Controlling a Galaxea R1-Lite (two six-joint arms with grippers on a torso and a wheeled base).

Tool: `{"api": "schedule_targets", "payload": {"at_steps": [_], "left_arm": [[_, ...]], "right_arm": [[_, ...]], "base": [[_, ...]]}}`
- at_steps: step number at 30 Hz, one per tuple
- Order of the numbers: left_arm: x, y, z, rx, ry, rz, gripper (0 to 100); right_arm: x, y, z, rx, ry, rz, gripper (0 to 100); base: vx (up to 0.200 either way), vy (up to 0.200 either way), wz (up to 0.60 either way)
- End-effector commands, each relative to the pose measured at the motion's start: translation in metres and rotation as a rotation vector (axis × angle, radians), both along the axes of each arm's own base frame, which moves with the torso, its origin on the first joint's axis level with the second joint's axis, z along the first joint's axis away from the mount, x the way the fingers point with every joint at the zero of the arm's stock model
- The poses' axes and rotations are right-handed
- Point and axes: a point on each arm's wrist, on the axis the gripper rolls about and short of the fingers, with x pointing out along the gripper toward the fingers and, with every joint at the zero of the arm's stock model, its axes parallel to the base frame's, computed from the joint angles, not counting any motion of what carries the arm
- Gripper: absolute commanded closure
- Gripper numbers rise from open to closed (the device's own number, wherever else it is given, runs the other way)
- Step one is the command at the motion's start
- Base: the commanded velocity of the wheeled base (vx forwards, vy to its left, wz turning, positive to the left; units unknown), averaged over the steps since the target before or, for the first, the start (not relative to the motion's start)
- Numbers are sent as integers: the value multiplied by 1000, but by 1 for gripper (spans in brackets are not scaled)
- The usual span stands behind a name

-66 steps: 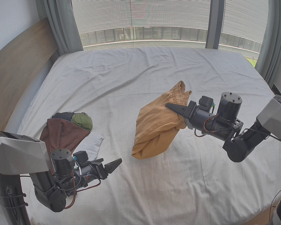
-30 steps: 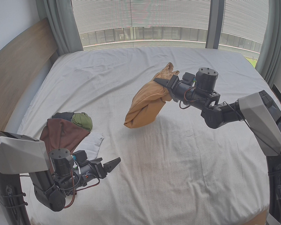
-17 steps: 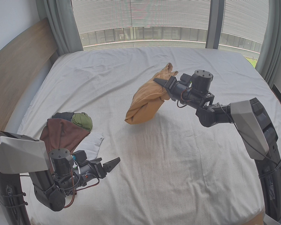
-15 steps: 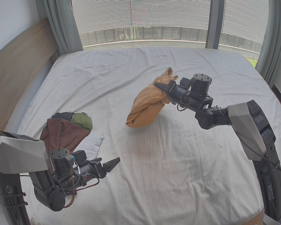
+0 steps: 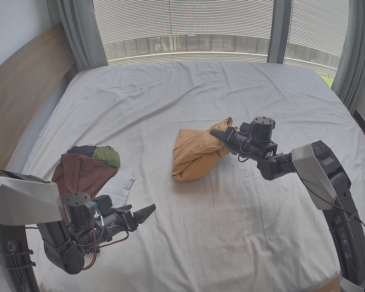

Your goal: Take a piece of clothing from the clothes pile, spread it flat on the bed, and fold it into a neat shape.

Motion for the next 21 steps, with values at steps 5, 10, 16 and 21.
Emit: {"api": "schedule_targets", "payload": {"at_steps": [5,10,16,21], "left_arm": [[0,0,1,-1,-2,-1,0],[0,0,1,-1,-2,-1,0],[0,0,1,-2,-5,-1,0],[-1,0,4,-4,-12,-1,0]], "right_arm": [[-16,-13,-30,-79,103,-53,100],[-15,-14,-37,-113,70,-81,100],[-16,-11,-39,-113,65,-84,100],[-20,-13,-40,-126,78,-88,0]], "base": [[0,0,0],[0,0,0],[0,0,0],[0,0,0]]}}
